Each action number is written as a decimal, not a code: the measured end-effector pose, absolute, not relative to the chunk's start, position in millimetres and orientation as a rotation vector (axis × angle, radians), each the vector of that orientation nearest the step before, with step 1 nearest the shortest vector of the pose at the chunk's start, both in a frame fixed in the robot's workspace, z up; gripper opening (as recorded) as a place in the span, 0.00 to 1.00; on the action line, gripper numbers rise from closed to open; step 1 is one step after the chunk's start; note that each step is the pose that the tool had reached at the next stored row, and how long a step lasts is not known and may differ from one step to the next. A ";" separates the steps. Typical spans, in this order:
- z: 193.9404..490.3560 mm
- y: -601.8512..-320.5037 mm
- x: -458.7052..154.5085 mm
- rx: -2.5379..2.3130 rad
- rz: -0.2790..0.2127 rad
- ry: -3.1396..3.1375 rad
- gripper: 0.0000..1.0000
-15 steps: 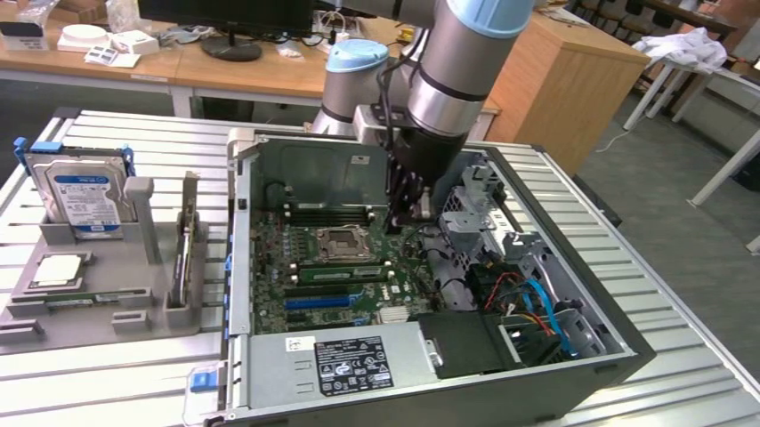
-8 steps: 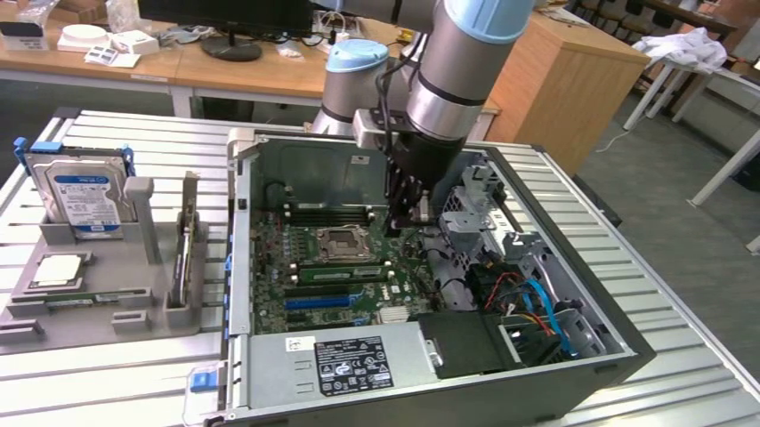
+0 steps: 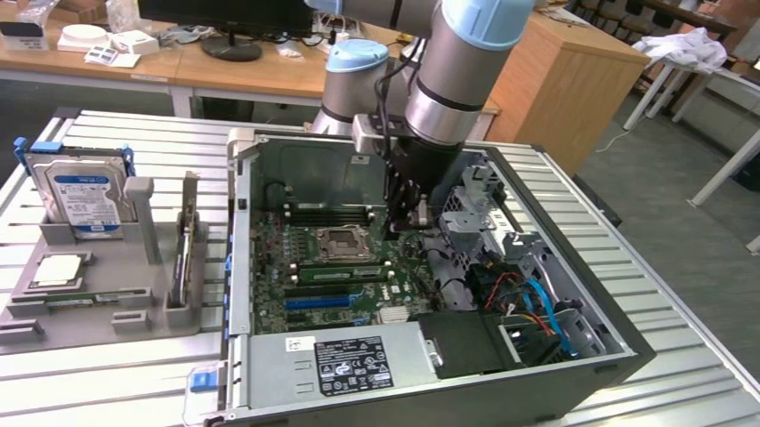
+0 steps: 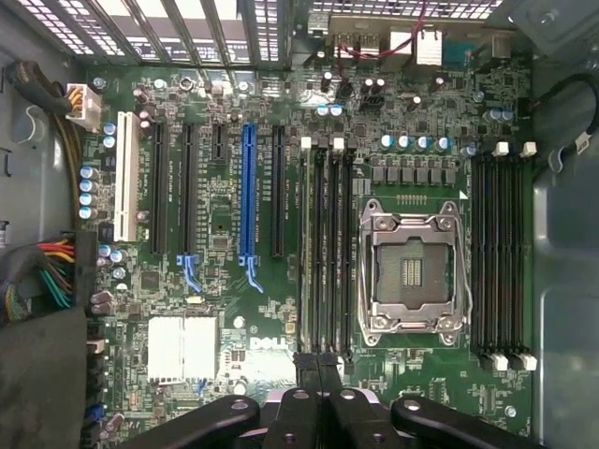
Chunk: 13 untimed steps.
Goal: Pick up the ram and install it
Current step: 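Press down the ram until it locks into place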
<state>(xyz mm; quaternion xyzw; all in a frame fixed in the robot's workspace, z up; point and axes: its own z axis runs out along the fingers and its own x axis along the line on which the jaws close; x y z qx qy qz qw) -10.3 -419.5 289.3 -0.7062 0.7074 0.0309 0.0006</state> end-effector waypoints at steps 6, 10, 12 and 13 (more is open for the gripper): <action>284.5 -419.5 -10.3 -2.218 0.097 2.221 0.11; 281.1 -419.4 -10.3 -2.218 0.097 2.221 0.11; 279.5 -419.5 -10.3 -2.218 0.097 2.221 0.11; 278.7 -419.5 -10.3 -2.218 0.097 2.221 0.11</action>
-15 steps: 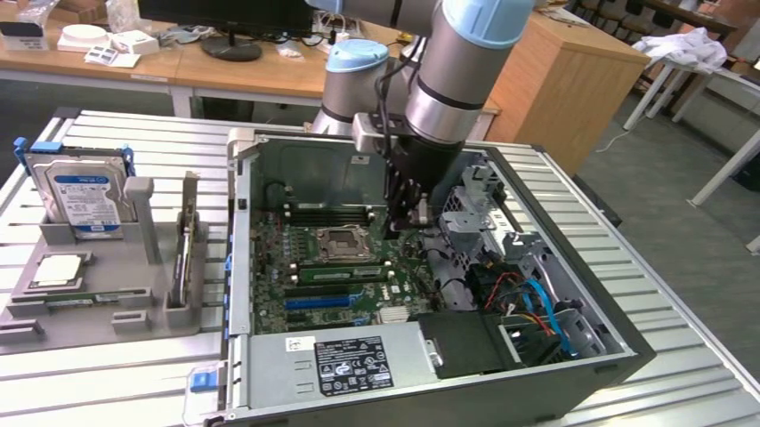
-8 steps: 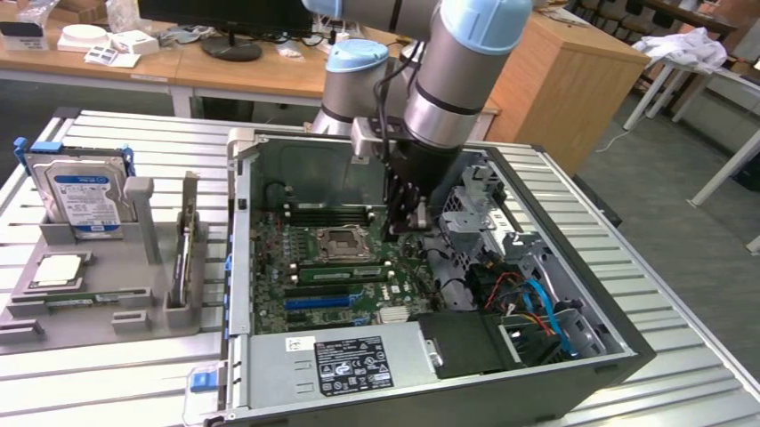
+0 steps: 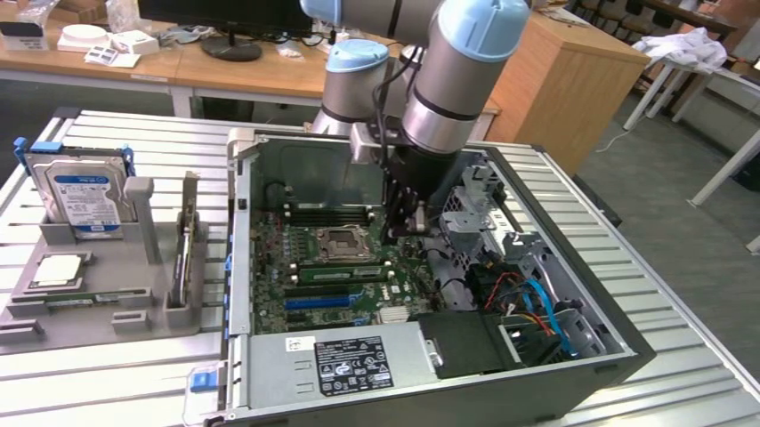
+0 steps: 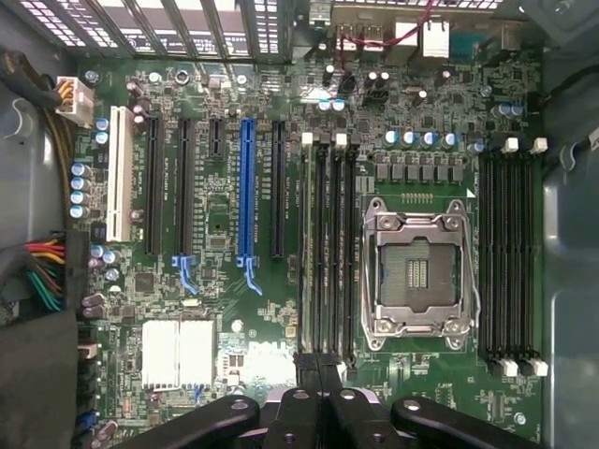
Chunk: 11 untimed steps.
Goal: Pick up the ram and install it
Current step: 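Press down the ram until it locks into place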
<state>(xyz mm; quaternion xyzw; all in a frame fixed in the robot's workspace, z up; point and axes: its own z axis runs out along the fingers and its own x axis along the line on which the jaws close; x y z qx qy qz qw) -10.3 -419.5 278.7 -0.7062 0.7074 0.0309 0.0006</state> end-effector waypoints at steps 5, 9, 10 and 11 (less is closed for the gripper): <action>274.8 -419.5 -10.3 -2.218 0.097 2.221 0.11; 271.8 -419.5 -10.3 -2.218 0.097 2.221 0.11; 271.1 -419.5 -10.3 -2.218 0.097 2.221 0.11; 270.4 -419.5 -10.3 -2.218 0.097 2.221 0.11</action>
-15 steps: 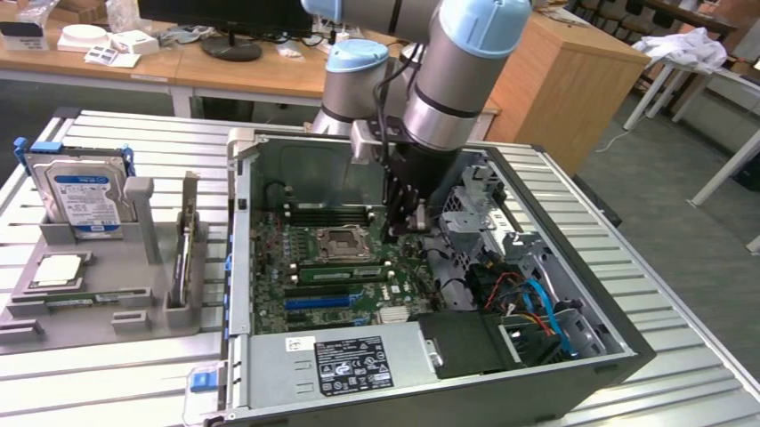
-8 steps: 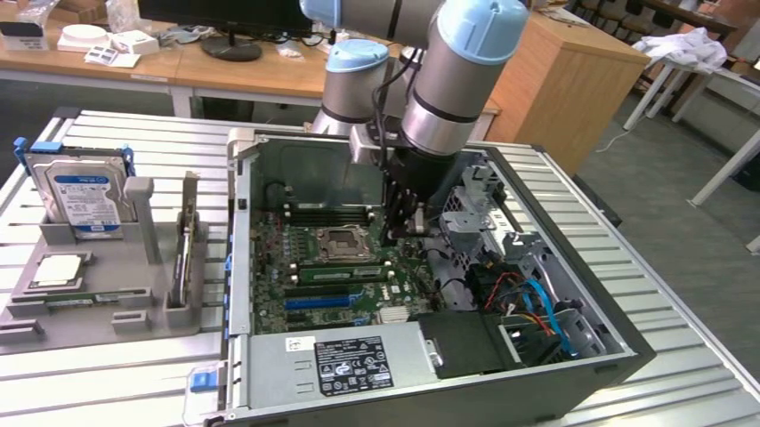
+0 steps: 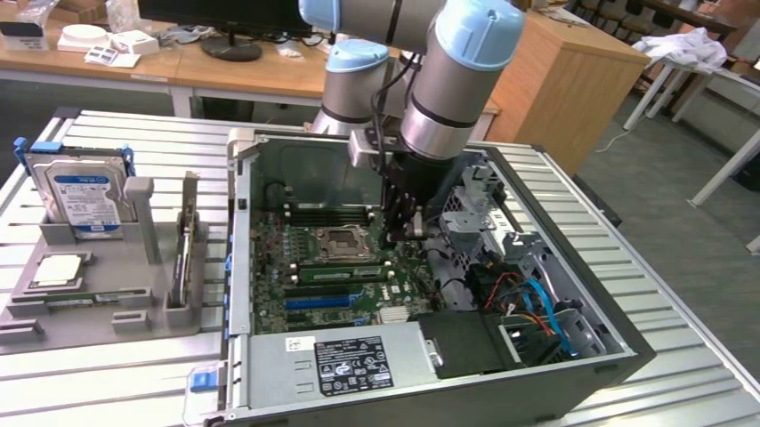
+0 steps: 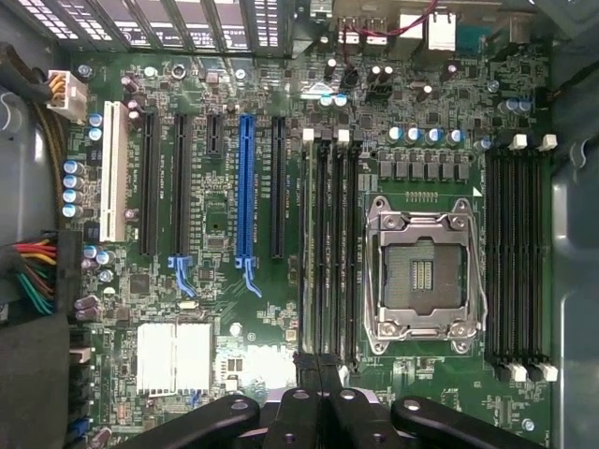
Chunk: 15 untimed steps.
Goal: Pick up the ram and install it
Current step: 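Press down the ram until it locks into place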
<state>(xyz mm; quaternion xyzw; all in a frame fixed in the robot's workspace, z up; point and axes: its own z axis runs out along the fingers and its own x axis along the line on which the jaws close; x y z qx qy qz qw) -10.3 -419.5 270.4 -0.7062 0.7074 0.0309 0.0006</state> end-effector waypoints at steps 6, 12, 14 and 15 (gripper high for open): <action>265.6 -419.4 -10.3 -2.218 0.097 2.221 0.11; 260.0 -419.5 -10.3 -2.218 0.097 2.221 0.11; 258.6 -419.5 -10.3 -2.218 0.097 2.221 0.11; 257.9 -419.5 -10.3 -2.218 0.097 2.221 0.11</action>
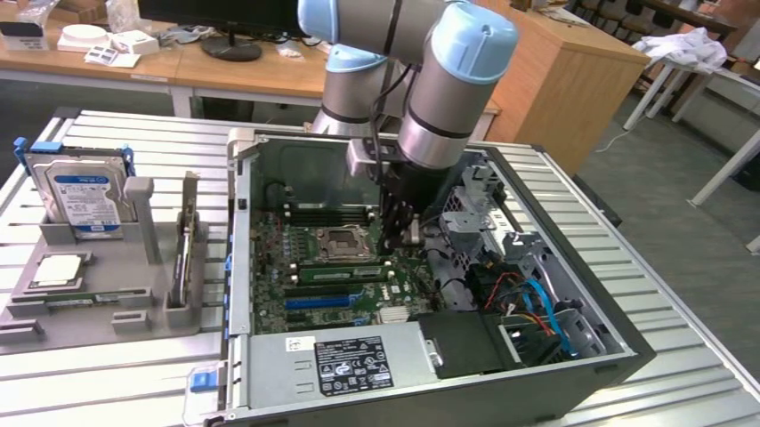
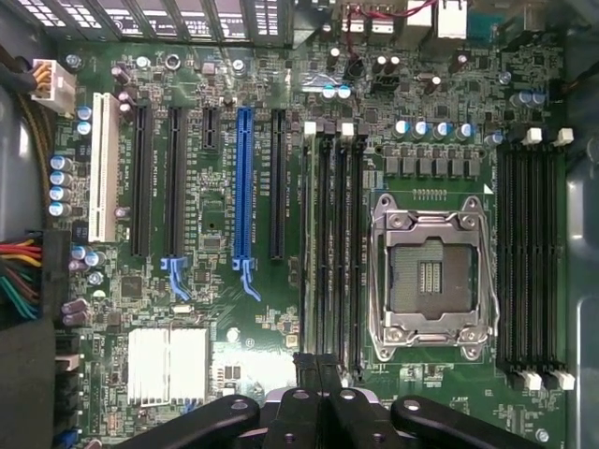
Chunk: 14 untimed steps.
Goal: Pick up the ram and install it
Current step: 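Press down the ram until it locks into place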
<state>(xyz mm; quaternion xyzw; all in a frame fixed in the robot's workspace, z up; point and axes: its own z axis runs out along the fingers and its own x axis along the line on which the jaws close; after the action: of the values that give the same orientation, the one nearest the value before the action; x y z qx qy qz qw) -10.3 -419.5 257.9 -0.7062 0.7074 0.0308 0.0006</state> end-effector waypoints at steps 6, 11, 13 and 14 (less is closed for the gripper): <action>254.0 -419.5 -10.3 -2.218 0.097 2.222 0.11; 250.8 -419.5 -10.3 -2.218 0.097 2.221 0.11; 249.6 -419.5 -10.3 -2.218 0.097 2.221 0.11; 248.9 -419.5 -10.3 -2.218 0.097 2.221 0.11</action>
<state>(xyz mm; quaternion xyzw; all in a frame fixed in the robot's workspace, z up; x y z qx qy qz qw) -10.3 -419.5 248.9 -0.7062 0.7074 0.0309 0.0006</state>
